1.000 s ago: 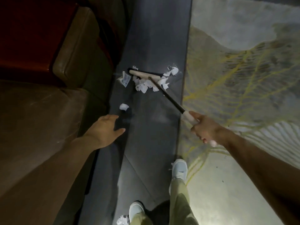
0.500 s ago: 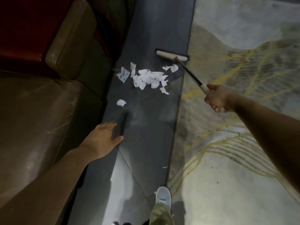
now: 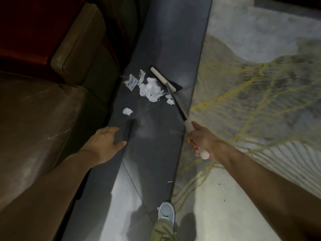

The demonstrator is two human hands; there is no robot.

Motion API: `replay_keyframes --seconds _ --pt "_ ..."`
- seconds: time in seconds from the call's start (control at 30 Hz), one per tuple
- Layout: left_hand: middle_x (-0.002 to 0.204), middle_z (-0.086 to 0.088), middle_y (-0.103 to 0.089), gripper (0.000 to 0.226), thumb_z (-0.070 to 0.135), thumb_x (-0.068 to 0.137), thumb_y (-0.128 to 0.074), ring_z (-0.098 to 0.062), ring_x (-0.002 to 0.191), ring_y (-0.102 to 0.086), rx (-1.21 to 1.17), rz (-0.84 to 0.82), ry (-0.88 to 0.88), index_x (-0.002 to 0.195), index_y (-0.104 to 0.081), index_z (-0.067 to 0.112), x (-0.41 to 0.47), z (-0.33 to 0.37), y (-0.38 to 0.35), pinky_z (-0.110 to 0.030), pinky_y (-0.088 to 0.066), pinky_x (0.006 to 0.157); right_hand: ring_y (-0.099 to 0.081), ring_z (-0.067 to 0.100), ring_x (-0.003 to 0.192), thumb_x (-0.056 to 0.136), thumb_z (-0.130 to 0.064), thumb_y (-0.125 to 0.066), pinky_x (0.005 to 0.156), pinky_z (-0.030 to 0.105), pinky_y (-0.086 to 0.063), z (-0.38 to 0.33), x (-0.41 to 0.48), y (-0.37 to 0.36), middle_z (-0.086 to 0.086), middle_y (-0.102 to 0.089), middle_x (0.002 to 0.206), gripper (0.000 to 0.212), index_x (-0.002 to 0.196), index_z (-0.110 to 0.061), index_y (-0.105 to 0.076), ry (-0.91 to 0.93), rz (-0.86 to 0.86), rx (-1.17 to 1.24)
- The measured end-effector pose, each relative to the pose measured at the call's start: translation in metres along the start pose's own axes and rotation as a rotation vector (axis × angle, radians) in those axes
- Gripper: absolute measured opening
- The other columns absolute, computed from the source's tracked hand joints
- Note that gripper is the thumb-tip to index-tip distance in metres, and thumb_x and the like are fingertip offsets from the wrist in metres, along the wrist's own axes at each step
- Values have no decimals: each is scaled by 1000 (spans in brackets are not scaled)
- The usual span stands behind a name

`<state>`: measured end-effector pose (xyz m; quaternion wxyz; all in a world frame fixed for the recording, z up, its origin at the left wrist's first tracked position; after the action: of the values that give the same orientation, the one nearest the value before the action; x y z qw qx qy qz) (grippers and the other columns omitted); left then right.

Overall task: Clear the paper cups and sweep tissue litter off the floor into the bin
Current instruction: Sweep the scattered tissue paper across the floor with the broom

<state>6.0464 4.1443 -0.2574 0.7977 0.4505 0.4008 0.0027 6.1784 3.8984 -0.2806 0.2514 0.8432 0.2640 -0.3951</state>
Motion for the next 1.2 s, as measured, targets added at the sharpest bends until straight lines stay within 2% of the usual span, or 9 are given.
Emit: replay_keyframes --seconds 0.23,0.33,0.43,0.57,0.7,0.77,0.87,1.13,1.2 --pt "150 -6 -32 66 42 93 -51 -22 139 -27 -21 15 -1 148 -26 14 -8 -9 -8 -37 -29 114 -42 14 31 85 0 -51 36 20 -35 -30 7 5 11 -49 61 62 142 -23 -39 166 99 -204" --pt "150 -3 -33 67 45 93 -50 -20 139 -26 -7 6 18 148 -25 16 -9 -22 -14 -35 -29 114 -49 26 55 84 2 -46 48 31 -39 -58 37 9 22 -54 80 54 137 -5 -42 226 159 -393" --pt "153 -3 -27 67 45 93 -49 -19 142 -20 -3 4 31 149 -23 17 -9 -33 -16 -33 -24 116 -45 25 62 89 2 -40 36 20 -35 -85 75 1 23 -51 97 38 122 -9 -53 257 157 -470" --pt "156 -2 -20 67 44 94 -47 -17 144 -14 55 11 79 150 -19 18 -9 -53 -12 -31 -19 116 -50 26 62 91 1 -44 29 18 -37 -83 110 -20 19 -50 103 43 132 -11 -46 239 110 -634" --pt "154 -6 -25 67 43 94 -48 -23 139 -27 34 12 130 149 -21 16 -12 -63 -9 -37 -27 114 -56 33 94 90 -1 -48 69 27 -43 -29 94 -37 24 -49 133 65 149 -9 -22 185 84 -702" --pt "153 -7 -26 67 41 94 -49 -24 140 -25 12 24 123 149 -21 16 -18 -58 -11 -38 -26 114 -49 25 86 92 1 -44 63 25 -40 11 75 -43 18 -43 140 73 153 -26 -14 116 29 -613" --pt "153 -7 -25 67 40 94 -50 -24 141 -22 -25 45 76 149 -21 15 -31 -48 -19 -37 -24 115 -52 25 81 93 1 -41 41 19 -37 62 36 -39 11 -42 139 76 150 -42 -16 5 112 -456" --pt "154 -6 -25 72 44 92 -53 -22 140 -24 -67 18 -19 150 -19 16 -113 -68 -76 -40 -24 116 -46 18 54 95 -6 -43 31 12 -31 166 -76 -79 2 -48 88 74 148 -46 -12 -75 88 -400" --pt "153 -5 -26 72 44 92 -54 -22 140 -26 -59 14 -14 150 -20 17 -141 -79 -94 -38 -25 116 -47 18 54 94 -6 -42 29 13 -30 186 -109 -93 6 -53 93 75 150 -42 -8 -68 68 -448"
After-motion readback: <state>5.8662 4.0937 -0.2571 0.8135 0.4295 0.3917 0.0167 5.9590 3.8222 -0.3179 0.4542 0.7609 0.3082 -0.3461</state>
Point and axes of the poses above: each hand's wrist, its own x-axis towards the middle knuckle, its own y-axis out of the back of the hand, z = x × y, the point moved 9 cm from there along x, towards the middle knuckle
